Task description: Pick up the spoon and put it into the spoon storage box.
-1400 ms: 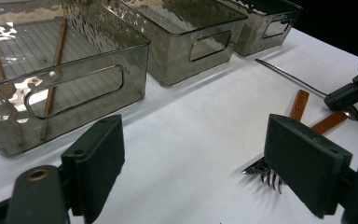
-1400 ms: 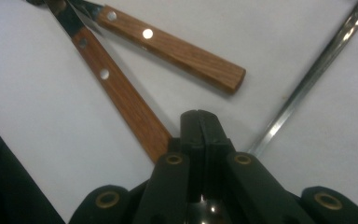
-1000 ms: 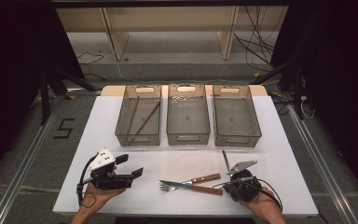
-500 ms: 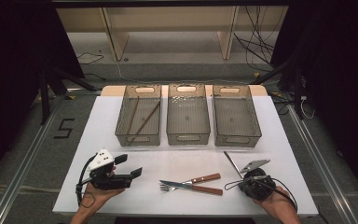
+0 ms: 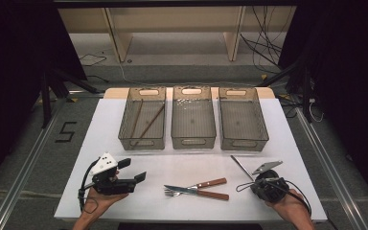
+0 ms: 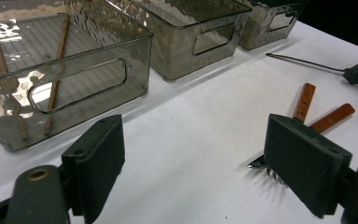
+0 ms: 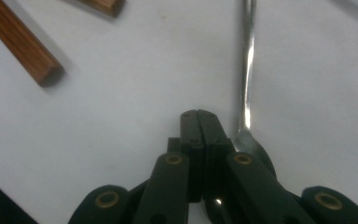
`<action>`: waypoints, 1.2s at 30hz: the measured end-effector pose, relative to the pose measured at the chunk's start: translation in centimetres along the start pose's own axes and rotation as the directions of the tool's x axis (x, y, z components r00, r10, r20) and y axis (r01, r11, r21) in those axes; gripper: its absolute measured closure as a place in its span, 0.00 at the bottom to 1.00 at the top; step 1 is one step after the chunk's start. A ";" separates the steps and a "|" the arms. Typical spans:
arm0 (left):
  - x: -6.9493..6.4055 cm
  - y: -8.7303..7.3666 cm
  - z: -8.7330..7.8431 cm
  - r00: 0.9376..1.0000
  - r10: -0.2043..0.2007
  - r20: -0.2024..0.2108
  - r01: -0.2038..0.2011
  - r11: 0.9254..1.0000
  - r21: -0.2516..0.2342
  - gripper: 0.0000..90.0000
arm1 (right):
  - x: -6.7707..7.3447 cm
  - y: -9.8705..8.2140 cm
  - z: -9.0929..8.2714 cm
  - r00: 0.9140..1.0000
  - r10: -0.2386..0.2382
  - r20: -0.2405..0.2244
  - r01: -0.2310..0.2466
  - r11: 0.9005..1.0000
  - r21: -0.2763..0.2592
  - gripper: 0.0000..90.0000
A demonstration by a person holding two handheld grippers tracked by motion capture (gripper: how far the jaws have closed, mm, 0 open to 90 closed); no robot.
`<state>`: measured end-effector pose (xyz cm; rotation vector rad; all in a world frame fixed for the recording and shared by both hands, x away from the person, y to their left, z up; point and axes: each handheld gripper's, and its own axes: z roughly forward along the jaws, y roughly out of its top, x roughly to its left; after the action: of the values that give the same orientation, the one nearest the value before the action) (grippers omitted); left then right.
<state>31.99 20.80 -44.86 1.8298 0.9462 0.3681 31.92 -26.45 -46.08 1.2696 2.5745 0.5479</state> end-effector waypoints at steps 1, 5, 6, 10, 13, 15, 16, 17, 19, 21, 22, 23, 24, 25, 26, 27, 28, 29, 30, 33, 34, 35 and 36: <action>0.0 0.0 0.0 1.000 -0.001 0.000 0.001 1.000 0.000 0.22 | 0.0 0.1 -0.1 1.000 0.005 -0.013 -0.006 1.000 -0.007 1.00; 0.0 0.0 0.0 1.000 -0.001 0.000 0.001 1.000 -0.003 0.22 | -0.1 0.6 -1.1 0.999 0.007 -0.032 -0.008 0.999 -0.039 0.95; 0.0 0.0 0.0 1.000 -0.002 0.001 0.002 1.000 -0.003 0.22 | -0.2 0.8 -1.3 0.999 0.011 -0.034 -0.012 0.999 -0.046 0.92; 0.0 0.0 0.0 1.000 -0.002 0.000 0.002 1.000 -0.003 0.22 | -1.0 1.5 -1.9 0.999 0.030 -0.034 -0.031 0.998 -0.054 0.70; 0.0 0.0 0.0 1.000 -0.002 -0.002 0.002 1.000 -0.001 0.22 | -1.6 2.0 -2.2 0.998 0.045 -0.042 -0.047 0.998 -0.041 0.53; 0.1 0.0 0.0 1.000 -0.004 -0.002 0.004 1.000 -0.002 0.22 | -2.1 2.2 -2.1 0.998 0.058 -0.040 -0.060 0.997 -0.038 0.47; 0.1 0.0 0.0 1.000 -0.002 -0.003 0.001 1.000 -0.002 0.22 | -2.2 2.2 -1.9 0.997 0.061 -0.044 -0.062 0.998 -0.030 0.45; 0.1 0.0 0.0 1.000 -0.001 -0.003 0.001 1.000 -0.002 0.22 | -2.4 2.3 -1.8 0.998 0.058 -0.039 -0.059 0.998 -0.026 0.44; 0.1 0.0 0.0 1.000 0.000 -0.003 0.000 1.000 -0.004 0.22 | -2.7 2.5 -1.3 0.997 0.059 -0.044 -0.059 0.998 -0.008 0.43; 0.1 0.0 0.0 1.000 -0.001 -0.003 0.001 1.000 -0.005 0.22 | -2.9 2.7 -0.9 0.998 0.055 -0.042 -0.055 0.998 0.010 0.44; 0.1 0.0 0.0 1.000 -0.002 -0.002 0.002 1.000 -0.006 0.22 | -2.9 2.9 -0.7 0.997 0.056 -0.045 -0.055 0.998 0.019 0.44; 0.2 0.0 0.0 1.000 -0.002 -0.004 0.002 1.000 -0.007 0.22 | -3.0 3.0 -0.5 0.997 0.056 -0.048 -0.055 0.998 0.024 0.45; 0.2 0.0 0.0 1.000 -0.002 -0.003 0.002 1.000 -0.009 0.22 | -3.1 3.1 -0.3 0.998 0.051 -0.049 -0.049 0.998 0.028 0.46; 0.2 0.0 0.0 1.000 -0.002 -0.003 0.002 1.000 -0.011 0.22 | -3.1 3.3 -0.2 0.998 0.048 -0.049 -0.046 0.998 0.034 0.47; 0.2 0.0 0.0 1.000 -0.004 -0.004 0.004 1.000 -0.011 0.22 | -3.1 3.5 0.0 0.998 0.046 -0.047 -0.044 0.998 0.043 0.49; 0.2 0.0 -0.1 1.000 -0.004 -0.003 0.003 1.000 -0.011 0.22 | -3.1 3.6 0.2 0.998 0.044 -0.043 -0.042 0.998 0.051 0.49; 0.2 0.0 -0.1 1.000 -0.006 -0.002 0.006 1.000 -0.014 0.22 | -3.1 3.8 0.4 0.998 0.037 -0.044 -0.035 0.998 0.060 0.50; 0.2 0.0 -0.1 1.000 -0.005 -0.002 0.005 1.000 -0.014 0.22 | -3.1 4.0 0.5 0.998 0.033 -0.045 -0.030 0.997 0.071 0.51; 0.2 0.0 -0.1 1.000 -0.007 -0.002 0.007 1.000 -0.017 0.22 | -3.0 4.1 0.7 0.999 0.028 -0.044 -0.025 0.996 0.080 0.53; 0.2 0.0 -0.1 1.000 -0.007 0.002 0.007 1.000 -0.022 0.22 | -3.0 4.6 1.1 0.998 0.027 -0.049 -0.022 0.995 0.100 0.58; 0.2 0.0 -0.2 1.000 -0.006 0.002 0.006 1.000 -0.024 0.22 | -3.0 4.7 1.2 0.999 0.022 -0.048 -0.017 0.994 0.107 0.59; 0.2 0.0 -0.2 1.000 -0.005 0.004 0.005 1.000 -0.026 0.22 | -3.0 4.7 1.3 0.999 0.018 -0.041 -0.013 0.993 0.115 0.61; 0.2 0.0 -0.2 1.000 -0.006 0.004 0.006 1.000 -0.027 0.21 | -2.9 4.8 1.4 0.999 0.019 -0.043 -0.014 0.993 0.119 0.63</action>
<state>31.99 21.04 -44.81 1.8019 0.9396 0.3723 37.63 -25.72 -45.23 1.3316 2.6706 0.4359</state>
